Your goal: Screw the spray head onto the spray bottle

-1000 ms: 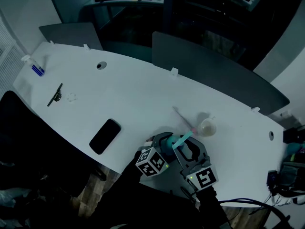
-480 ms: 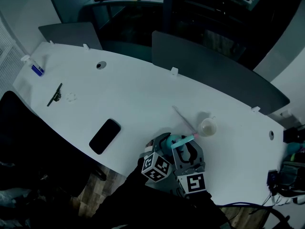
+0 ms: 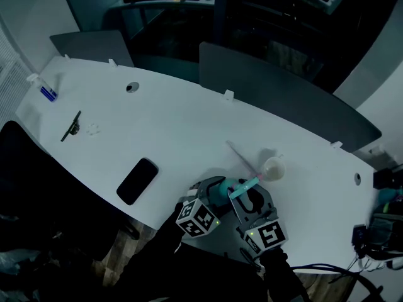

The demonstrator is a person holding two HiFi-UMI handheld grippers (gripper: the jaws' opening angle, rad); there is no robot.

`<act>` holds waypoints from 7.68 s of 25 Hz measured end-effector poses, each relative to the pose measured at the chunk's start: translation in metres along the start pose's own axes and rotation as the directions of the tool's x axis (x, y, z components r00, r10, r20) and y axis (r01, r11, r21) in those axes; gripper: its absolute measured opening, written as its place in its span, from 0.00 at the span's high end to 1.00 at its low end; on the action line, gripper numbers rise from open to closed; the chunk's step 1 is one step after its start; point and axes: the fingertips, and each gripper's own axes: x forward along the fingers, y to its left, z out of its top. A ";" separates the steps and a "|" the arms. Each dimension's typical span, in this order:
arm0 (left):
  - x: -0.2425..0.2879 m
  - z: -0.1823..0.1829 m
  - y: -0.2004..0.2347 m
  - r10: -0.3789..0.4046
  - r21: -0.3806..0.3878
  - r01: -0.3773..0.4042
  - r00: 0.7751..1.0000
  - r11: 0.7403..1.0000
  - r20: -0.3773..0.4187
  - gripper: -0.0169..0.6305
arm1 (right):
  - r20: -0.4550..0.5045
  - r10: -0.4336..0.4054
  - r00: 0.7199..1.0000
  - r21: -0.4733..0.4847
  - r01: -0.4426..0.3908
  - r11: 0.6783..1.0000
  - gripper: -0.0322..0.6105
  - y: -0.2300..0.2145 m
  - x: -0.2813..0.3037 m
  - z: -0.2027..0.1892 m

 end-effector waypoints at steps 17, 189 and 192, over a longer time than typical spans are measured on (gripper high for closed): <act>-0.001 -0.002 0.001 0.138 -0.073 -0.139 0.990 0.988 -0.023 0.40 | -0.357 0.039 0.933 -0.037 -0.055 0.998 0.72 0.003 0.009 -0.011; -0.021 0.013 0.012 0.241 -0.204 -0.225 0.969 0.953 0.055 0.46 | -0.199 0.067 0.978 -0.065 -0.082 0.995 0.74 0.008 0.007 0.004; -0.024 0.008 0.011 0.476 -0.282 -0.468 0.878 0.837 -0.045 0.45 | -0.192 0.054 0.980 -0.055 -0.066 0.996 0.74 0.012 0.006 0.004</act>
